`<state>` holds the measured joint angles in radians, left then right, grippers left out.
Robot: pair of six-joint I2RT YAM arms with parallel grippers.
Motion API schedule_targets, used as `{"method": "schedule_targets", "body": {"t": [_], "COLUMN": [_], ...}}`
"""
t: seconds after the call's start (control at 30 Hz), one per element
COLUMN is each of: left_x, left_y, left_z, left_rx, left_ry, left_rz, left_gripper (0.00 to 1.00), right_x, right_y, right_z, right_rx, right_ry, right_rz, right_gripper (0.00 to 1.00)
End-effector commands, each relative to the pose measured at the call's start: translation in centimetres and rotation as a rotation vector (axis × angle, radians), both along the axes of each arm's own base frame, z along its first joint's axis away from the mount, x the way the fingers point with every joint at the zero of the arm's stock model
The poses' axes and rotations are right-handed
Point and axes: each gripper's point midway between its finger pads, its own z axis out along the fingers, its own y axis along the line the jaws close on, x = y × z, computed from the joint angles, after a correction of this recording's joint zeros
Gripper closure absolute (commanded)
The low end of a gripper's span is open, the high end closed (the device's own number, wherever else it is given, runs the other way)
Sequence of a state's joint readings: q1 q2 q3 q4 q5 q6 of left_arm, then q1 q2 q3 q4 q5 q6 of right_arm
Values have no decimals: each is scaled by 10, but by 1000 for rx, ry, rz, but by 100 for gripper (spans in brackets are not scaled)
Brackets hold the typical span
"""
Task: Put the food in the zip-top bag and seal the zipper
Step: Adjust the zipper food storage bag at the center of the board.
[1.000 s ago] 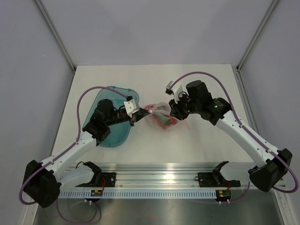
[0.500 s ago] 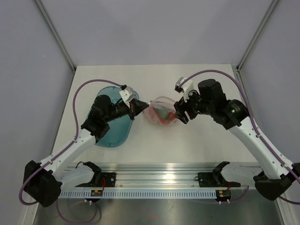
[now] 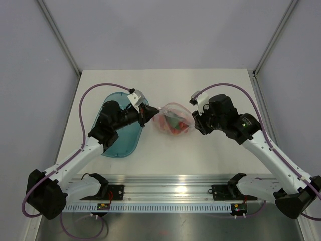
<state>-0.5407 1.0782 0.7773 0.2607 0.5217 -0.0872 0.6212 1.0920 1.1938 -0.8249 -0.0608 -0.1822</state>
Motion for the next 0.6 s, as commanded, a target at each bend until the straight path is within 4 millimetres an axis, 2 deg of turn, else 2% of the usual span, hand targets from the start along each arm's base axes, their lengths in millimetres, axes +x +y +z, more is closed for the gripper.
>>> {"method": "schedule_targets", "body": {"t": [0.0,0.03,0.13,0.2,0.3,0.37,0.47,0.57], "left_x": [7,7,10,15,19,23,29,30], "left_y": [1,1,4,10,15,20,31,34], "left_z": [42,41,42,44,47,48,48,44], "left_rx": [-71,-68,-64,-63,-80,-89,-115,-127], "left_ry": [-106,-110,-126,-145,-154,-153,-143,-134], "left_rz": [24,22,26,37,22,29,50,54], "left_gripper": [100,100,100,100,100,100,100,100], "right_x": [10,12,14,20,23,26,26,26], "right_y": [-1,-1,-3,-9,-12,-14,-16,-19], "right_z": [13,16,37,54,68,61,38,34], "right_rx": [31,35,62,64,78,60,42,69], "right_ry": [-67,-79,-148,-211,-261,-238,-177,-176], "right_rz": [-36,-38,-45,-73,-87,-98,-119,-149], "right_gripper": [66,79,94,94,99,100,100,100]}}
